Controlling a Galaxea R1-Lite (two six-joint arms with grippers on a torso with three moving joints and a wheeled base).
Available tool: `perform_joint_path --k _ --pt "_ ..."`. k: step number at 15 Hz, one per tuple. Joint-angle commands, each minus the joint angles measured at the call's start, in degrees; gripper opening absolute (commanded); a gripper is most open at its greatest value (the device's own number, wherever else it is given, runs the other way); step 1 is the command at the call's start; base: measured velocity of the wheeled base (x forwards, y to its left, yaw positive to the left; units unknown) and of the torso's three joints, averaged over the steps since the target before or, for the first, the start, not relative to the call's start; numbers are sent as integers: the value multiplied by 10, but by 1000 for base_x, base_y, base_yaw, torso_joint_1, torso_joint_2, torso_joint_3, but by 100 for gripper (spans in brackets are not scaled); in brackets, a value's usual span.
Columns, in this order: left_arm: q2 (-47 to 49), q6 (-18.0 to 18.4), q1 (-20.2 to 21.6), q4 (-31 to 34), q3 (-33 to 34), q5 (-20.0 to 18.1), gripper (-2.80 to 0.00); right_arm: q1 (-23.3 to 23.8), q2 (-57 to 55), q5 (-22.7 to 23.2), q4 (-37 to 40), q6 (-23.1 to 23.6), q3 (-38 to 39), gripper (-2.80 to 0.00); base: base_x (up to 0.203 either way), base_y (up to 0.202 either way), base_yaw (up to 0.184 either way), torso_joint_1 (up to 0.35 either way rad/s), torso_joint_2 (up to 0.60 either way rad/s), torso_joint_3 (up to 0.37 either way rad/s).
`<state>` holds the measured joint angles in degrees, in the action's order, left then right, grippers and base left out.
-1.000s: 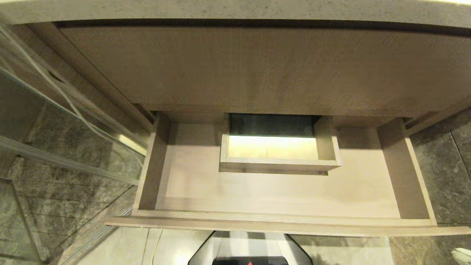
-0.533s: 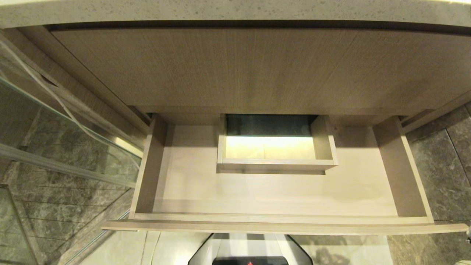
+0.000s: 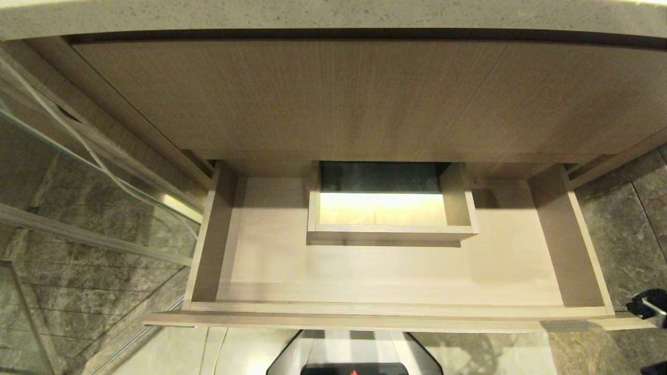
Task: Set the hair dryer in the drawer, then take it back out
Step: Close the drawer
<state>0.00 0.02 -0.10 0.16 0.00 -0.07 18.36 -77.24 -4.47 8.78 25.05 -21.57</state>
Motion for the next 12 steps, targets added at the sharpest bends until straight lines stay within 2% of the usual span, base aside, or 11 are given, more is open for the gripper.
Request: perform_joint_path --k 1,6,12 --pt "0 0 0 0 1 0 -280 5 -111 -36 4 -11 -29 -280 0 0 0 0 0 0" --pt "0 0 0 0 1 0 -280 26 -237 -48 -19 -14 -67 -280 0 0 0 0 0 0" --pt "0 0 0 0 1 0 -280 48 -338 -48 -44 -12 -125 -280 0 0 0 0 0 0"
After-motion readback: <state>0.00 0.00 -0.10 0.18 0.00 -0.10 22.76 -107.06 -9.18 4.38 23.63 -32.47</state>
